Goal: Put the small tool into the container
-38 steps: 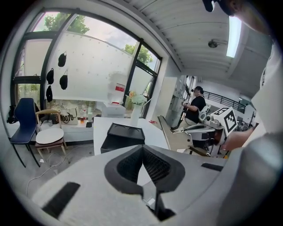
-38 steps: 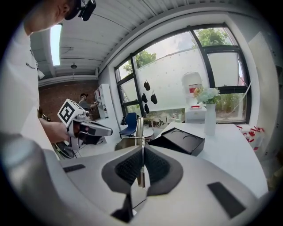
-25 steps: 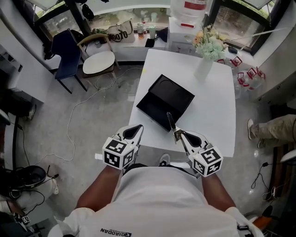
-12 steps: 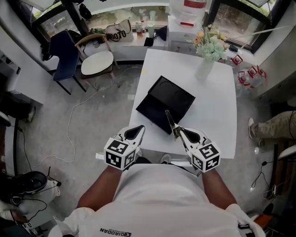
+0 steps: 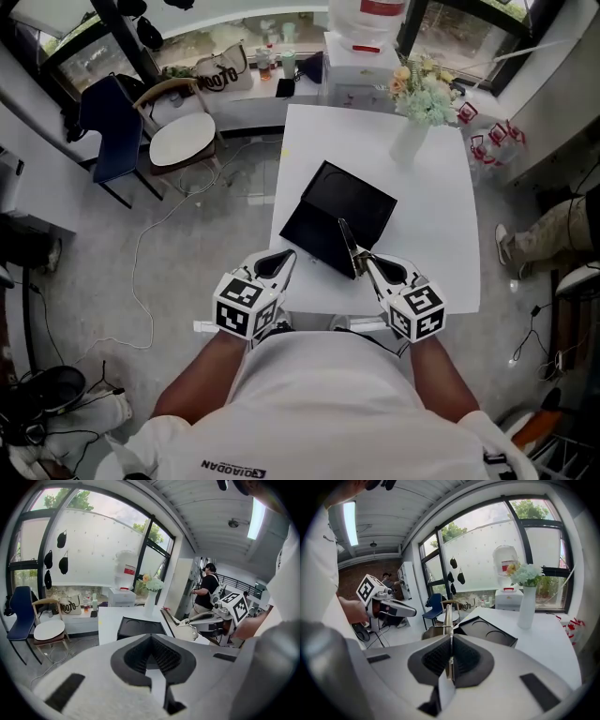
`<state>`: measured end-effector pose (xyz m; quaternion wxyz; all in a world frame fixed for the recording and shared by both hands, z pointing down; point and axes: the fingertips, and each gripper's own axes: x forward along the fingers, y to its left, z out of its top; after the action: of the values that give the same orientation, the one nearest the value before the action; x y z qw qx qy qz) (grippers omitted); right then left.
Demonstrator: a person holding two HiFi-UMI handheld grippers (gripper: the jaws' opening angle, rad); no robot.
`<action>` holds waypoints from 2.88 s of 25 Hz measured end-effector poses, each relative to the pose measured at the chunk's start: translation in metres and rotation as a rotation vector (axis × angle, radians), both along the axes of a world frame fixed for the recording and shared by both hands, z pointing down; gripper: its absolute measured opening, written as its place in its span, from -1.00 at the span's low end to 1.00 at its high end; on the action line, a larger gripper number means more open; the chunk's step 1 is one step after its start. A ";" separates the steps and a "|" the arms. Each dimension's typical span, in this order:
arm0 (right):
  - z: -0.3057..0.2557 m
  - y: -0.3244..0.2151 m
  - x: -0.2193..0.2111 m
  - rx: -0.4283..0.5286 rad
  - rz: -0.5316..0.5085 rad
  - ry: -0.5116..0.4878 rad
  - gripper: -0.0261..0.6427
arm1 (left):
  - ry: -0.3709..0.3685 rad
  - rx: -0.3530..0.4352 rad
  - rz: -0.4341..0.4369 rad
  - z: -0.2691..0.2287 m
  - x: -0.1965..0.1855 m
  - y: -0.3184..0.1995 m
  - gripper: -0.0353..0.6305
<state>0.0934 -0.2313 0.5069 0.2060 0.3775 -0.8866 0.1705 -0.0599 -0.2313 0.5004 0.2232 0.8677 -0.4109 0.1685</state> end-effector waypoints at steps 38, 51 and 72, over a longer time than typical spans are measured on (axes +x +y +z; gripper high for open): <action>0.143 -0.091 -0.057 -0.046 -0.197 0.782 -0.89 | 0.025 -0.066 -0.061 0.023 -0.067 0.012 -0.87; 0.167 -0.103 -0.066 0.060 -0.192 0.926 -0.88 | 0.020 -0.076 -0.111 0.027 -0.084 0.025 -0.87; 0.191 -0.078 -0.078 0.007 -0.318 0.880 -0.63 | 0.020 -0.083 -0.105 0.030 -0.075 0.025 -0.87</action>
<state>0.0152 -0.3096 0.6981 0.5849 0.2740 -0.7623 -0.0424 -0.1348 -0.2060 0.5299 0.2716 0.8366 -0.4463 0.1649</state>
